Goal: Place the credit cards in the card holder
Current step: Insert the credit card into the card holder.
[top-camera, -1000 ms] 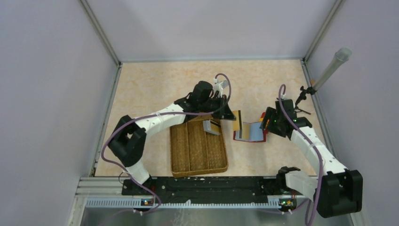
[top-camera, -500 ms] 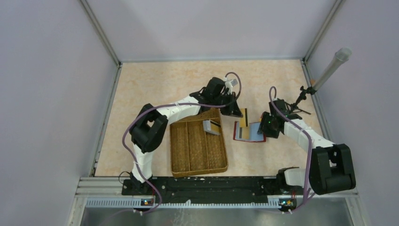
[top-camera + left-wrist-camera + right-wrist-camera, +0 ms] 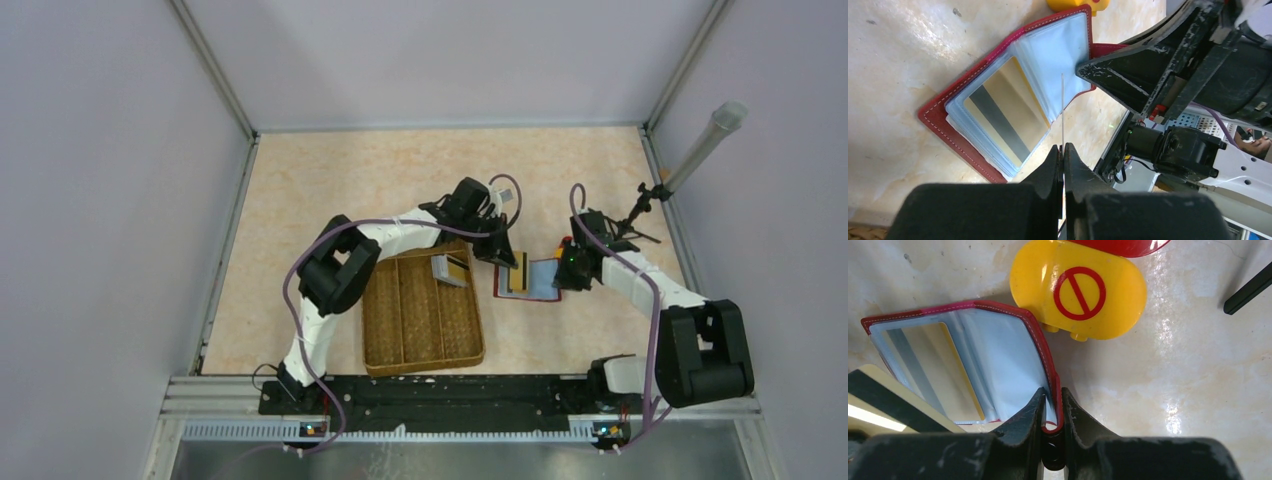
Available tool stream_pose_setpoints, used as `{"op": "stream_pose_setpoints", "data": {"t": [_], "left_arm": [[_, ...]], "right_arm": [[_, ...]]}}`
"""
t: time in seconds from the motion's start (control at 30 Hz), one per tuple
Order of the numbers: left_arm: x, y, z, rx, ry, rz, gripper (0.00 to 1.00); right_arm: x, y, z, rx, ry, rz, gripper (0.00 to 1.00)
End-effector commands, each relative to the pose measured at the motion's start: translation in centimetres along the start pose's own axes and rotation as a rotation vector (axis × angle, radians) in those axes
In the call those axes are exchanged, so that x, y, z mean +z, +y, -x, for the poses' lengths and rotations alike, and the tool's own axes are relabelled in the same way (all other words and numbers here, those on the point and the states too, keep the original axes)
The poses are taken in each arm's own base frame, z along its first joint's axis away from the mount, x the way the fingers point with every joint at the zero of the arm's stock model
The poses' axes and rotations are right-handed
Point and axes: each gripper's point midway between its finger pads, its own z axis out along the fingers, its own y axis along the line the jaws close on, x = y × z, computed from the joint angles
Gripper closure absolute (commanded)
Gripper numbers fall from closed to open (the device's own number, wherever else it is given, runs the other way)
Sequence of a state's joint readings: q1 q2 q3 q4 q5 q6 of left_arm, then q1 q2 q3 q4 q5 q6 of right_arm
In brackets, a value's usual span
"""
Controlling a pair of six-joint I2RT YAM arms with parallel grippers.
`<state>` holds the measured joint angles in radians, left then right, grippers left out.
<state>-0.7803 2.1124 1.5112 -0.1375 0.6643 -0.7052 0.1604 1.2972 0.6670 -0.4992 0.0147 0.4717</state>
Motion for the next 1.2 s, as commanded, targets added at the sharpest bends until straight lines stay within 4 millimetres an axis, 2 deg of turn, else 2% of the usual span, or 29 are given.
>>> {"op": "stream_pose_setpoints", "data": {"t": [0.0, 0.2, 0.7, 0.97, 1.17], "left_arm": [[1.0, -0.8, 0.0, -0.004, 0.027, -0.046, 1.0], [2.3, -0.8, -0.4, -0.019, 0.064, -0.08, 1.0], [4.4, 1.8, 0.3, -0.047, 0.061, -0.016, 1.0], [4.2, 3.6, 0.6, -0.042, 0.052, 0.054, 1.0], [4.2, 3.9, 0.9, -0.037, 0.036, 0.069, 1.0]], "right_arm": [[0.5, 0.0, 0.6, 0.003, -0.018, 0.0, 0.89], [0.8, 0.2, 0.4, 0.0, -0.008, 0.01, 0.91], [0.8, 0.3, 0.5, -0.003, -0.006, 0.013, 0.95], [0.6, 0.1, 0.3, -0.008, -0.006, 0.013, 0.96], [0.6, 0.4, 0.1, -0.009, 0.002, 0.032, 0.98]]}}
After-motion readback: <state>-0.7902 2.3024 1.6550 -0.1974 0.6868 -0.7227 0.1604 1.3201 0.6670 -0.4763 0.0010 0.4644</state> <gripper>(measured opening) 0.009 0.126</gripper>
